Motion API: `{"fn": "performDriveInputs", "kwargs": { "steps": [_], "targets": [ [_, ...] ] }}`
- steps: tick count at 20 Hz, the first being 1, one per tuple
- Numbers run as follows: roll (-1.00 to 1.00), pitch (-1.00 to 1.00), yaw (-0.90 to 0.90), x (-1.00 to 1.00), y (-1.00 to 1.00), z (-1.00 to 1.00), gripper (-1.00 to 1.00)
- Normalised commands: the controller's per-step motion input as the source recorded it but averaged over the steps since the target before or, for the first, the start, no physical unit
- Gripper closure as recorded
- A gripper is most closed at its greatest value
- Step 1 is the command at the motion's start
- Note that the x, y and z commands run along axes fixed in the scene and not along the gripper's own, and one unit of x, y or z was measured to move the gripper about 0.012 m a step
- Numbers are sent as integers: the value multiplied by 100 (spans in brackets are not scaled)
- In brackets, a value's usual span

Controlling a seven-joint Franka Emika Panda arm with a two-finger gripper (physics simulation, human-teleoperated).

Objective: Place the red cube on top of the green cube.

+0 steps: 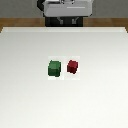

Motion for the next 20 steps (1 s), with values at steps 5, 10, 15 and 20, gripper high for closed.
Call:
{"fn": "performDriveInputs", "kwargs": {
  "steps": [5,10,15,20],
  "targets": [
    [0,0,0,0,0,0,-100],
    [0,0,0,0,-20,0,-100],
    [0,0,0,0,-20,0,-100],
    [0,0,0,0,80,0,-100]
  ]
}}
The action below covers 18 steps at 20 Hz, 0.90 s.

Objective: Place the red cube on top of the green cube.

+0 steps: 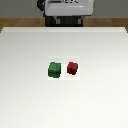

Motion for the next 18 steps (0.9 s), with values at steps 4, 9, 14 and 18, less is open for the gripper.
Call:
{"fn": "performDriveInputs", "kwargs": {
  "steps": [4,9,14,18],
  "targets": [
    [0,0,0,50,0,0,-100],
    [0,0,0,60,20,0,-100],
    [0,0,-9,0,40,0,-100],
    [0,0,-11,0,0,0,-100]
  ]
}}
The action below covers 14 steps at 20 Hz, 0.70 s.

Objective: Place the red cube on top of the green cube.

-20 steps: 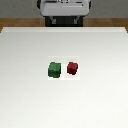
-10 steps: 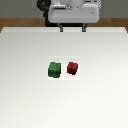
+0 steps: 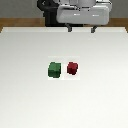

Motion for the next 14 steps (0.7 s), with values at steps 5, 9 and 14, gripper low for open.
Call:
{"fn": "performDriveInputs", "kwargs": {
  "steps": [5,9,14],
  "targets": [
    [0,0,-9,0,0,0,-100],
    [0,0,0,50,-25,0,-100],
    [0,0,0,0,-40,0,-100]
  ]
}}
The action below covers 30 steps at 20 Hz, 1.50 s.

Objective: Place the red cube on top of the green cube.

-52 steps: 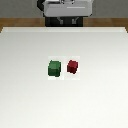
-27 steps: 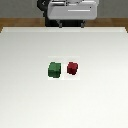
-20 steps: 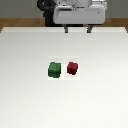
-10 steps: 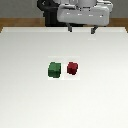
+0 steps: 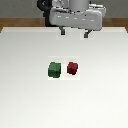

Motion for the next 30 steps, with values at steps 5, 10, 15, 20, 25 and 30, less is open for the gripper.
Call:
{"fn": "performDriveInputs", "kwargs": {
  "steps": [5,10,15,20,25,30],
  "targets": [
    [0,0,0,20,0,-40,-100],
    [0,0,0,0,20,-40,-100],
    [0,0,0,0,0,-60,-100],
    [0,0,0,20,0,-60,-100],
    [0,0,0,40,0,-20,100],
    [0,0,0,0,0,0,100]
  ]
}}
